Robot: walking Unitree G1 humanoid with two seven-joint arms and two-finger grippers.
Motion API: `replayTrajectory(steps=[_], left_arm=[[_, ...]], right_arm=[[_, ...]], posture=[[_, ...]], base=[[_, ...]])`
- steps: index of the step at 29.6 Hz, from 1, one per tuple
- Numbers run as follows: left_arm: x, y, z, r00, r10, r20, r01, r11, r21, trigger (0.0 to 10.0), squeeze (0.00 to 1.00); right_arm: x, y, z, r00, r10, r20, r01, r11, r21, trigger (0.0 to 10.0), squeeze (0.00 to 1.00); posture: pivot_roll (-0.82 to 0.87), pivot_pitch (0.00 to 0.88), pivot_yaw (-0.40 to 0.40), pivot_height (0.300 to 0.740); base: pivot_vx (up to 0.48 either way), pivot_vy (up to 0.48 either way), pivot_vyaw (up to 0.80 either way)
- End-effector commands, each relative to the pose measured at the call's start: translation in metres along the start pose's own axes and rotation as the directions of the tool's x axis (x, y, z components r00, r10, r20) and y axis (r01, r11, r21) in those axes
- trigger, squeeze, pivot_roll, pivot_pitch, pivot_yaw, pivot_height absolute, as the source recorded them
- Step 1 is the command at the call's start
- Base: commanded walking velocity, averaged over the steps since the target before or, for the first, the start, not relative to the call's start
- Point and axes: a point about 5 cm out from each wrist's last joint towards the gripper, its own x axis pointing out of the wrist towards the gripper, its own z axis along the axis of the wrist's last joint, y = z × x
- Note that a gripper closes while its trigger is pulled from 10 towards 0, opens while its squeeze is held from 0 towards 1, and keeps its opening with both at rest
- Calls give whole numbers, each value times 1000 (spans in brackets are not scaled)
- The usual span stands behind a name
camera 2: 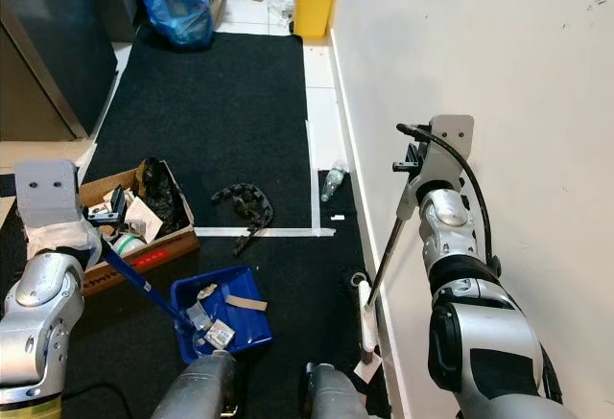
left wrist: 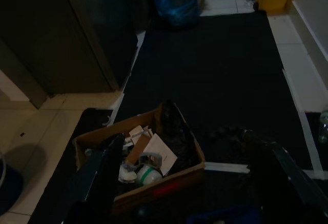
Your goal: Sweep floor
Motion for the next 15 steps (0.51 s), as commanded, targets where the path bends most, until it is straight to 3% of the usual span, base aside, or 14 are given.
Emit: replayTrajectory(steps=[1,6,10,15], left_arm=[[2,0,-6,999,1,-38,0,1000,21,10000,1000],[3,-5,-14,998,-17,-55,18,1000,20,10000,1000],[5,-9,-24,996,-31,-90,27,999,-46,10000,1000],[8,-13,-26,995,-36,-94,32,999,-43,10000,1000]], right_arm=[[-1,-7,-1,1000,-19,-10,19,1000,-22,10000,0],[-1,-7,-1,1000,-18,-12,17,999,-30,10000,0],[-1,-6,-2,1000,-15,-16,14,999,-32,10000,0],[-1,-5,-2,1000,-13,-20,12,999,-34,10000,0]], posture=[[176,65,-67,740],[177,63,-68,740],[177,62,-70,740],[175,75,-71,740]], base=[[0,0,0],[0,0,0],[0,0,0],[0,0,0]])
